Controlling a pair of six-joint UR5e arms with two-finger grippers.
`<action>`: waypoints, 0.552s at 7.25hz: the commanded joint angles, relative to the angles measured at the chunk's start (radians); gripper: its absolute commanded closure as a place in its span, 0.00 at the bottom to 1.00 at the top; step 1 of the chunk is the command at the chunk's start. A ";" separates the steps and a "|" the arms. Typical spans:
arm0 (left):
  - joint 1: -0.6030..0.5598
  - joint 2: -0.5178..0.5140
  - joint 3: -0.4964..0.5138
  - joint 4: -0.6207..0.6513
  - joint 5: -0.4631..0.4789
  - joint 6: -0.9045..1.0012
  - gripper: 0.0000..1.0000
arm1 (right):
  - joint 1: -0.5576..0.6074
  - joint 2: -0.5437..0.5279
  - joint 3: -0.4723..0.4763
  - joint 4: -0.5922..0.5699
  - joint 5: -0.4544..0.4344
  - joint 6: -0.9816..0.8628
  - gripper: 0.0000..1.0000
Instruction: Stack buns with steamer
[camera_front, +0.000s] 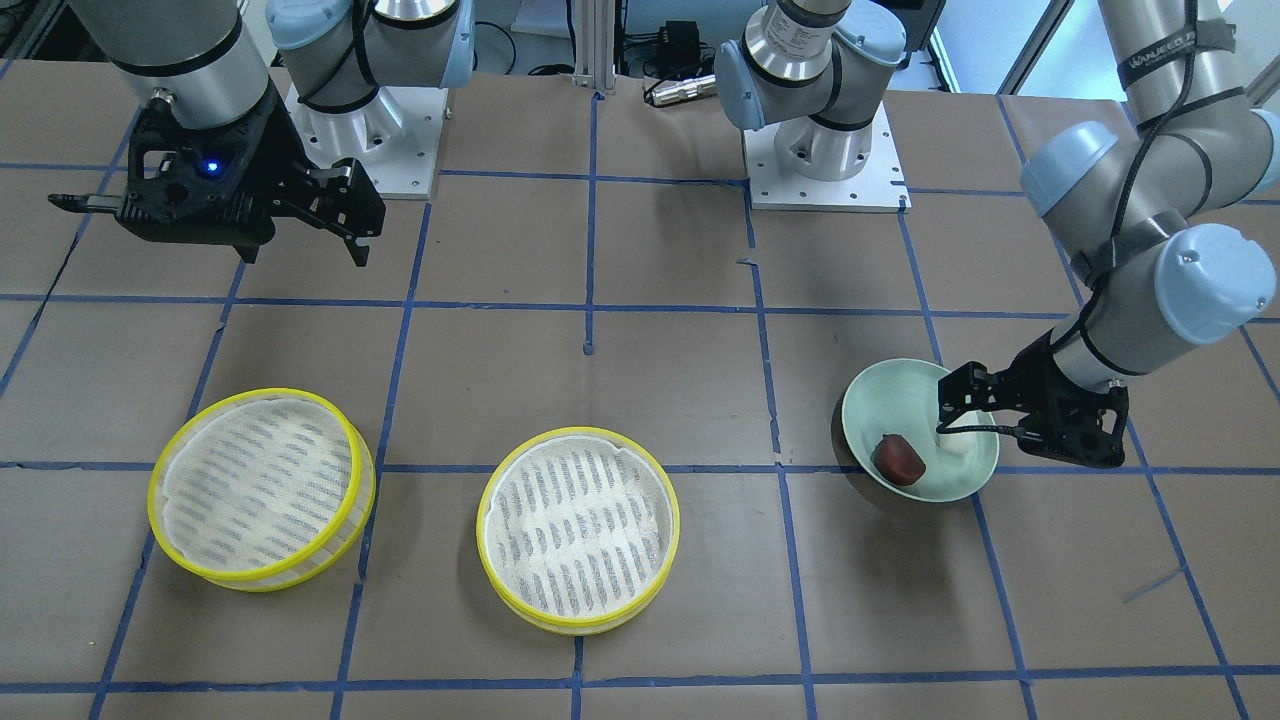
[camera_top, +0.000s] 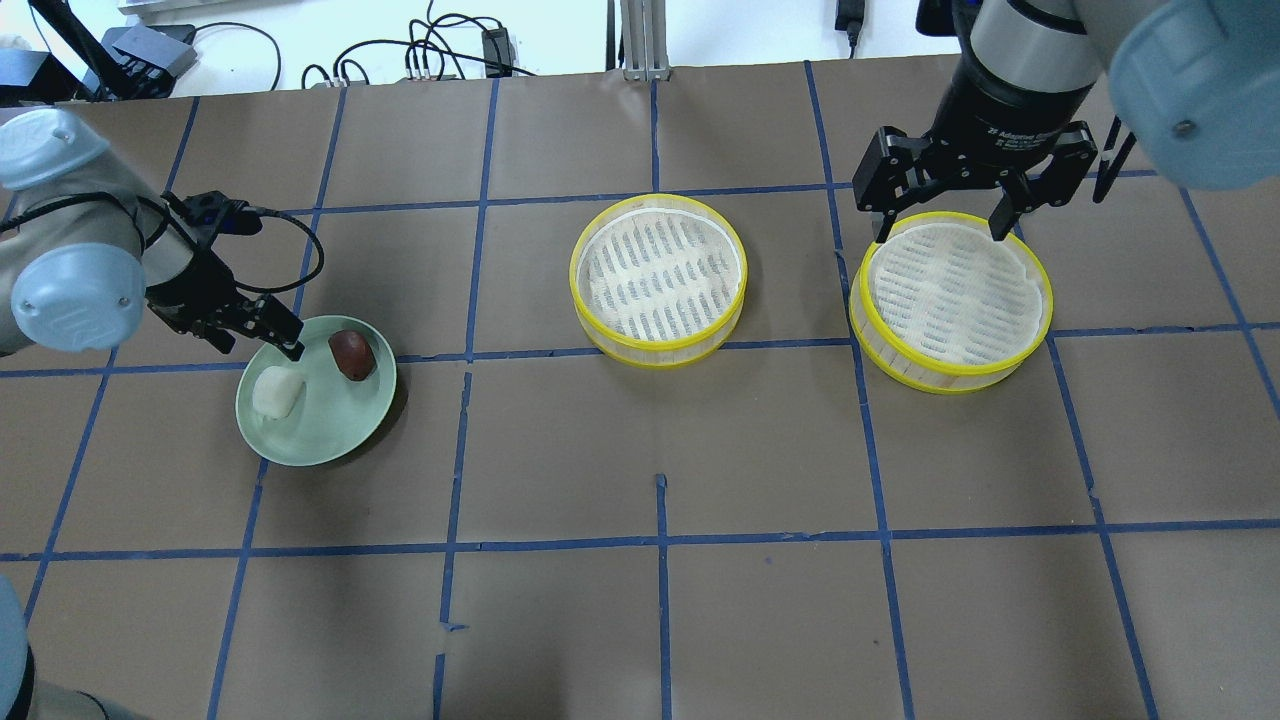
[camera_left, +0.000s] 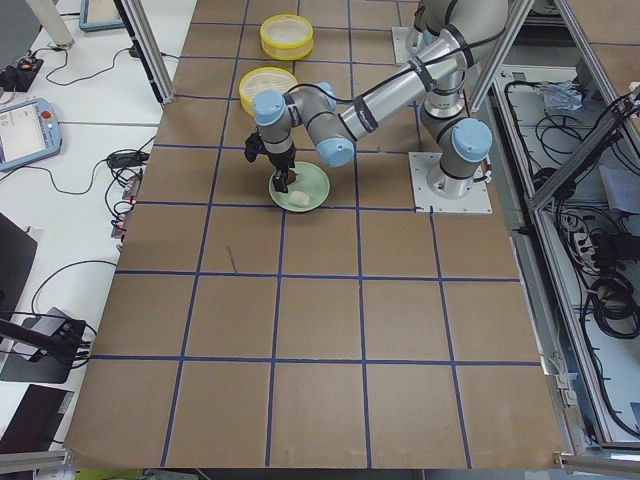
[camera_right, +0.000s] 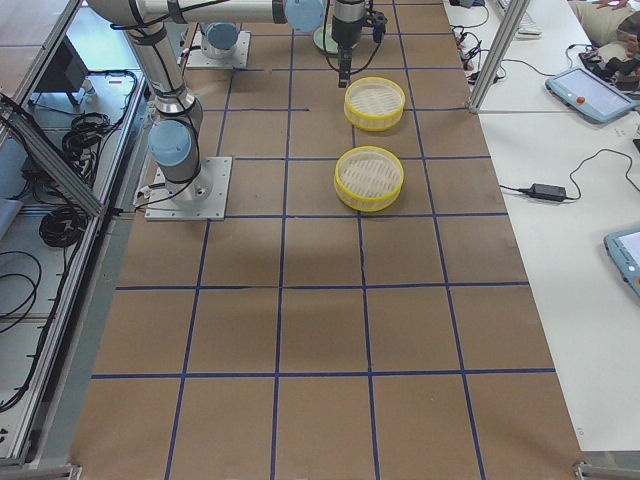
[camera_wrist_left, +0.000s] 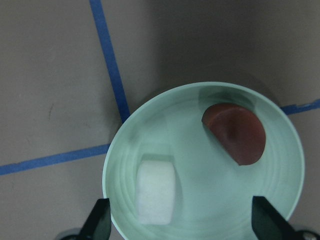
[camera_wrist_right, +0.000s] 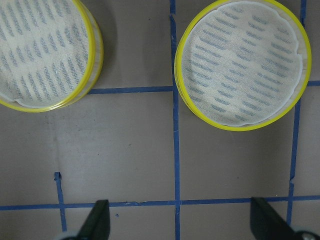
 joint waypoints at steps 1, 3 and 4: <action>0.006 -0.025 -0.074 0.069 0.006 0.030 0.07 | 0.002 0.000 -0.001 -0.005 0.001 0.002 0.00; 0.006 -0.031 -0.068 0.067 0.051 0.068 0.60 | 0.002 0.000 -0.001 -0.004 0.000 0.002 0.00; 0.006 -0.031 -0.063 0.064 0.062 0.063 0.77 | 0.002 0.000 -0.001 -0.004 0.000 0.002 0.00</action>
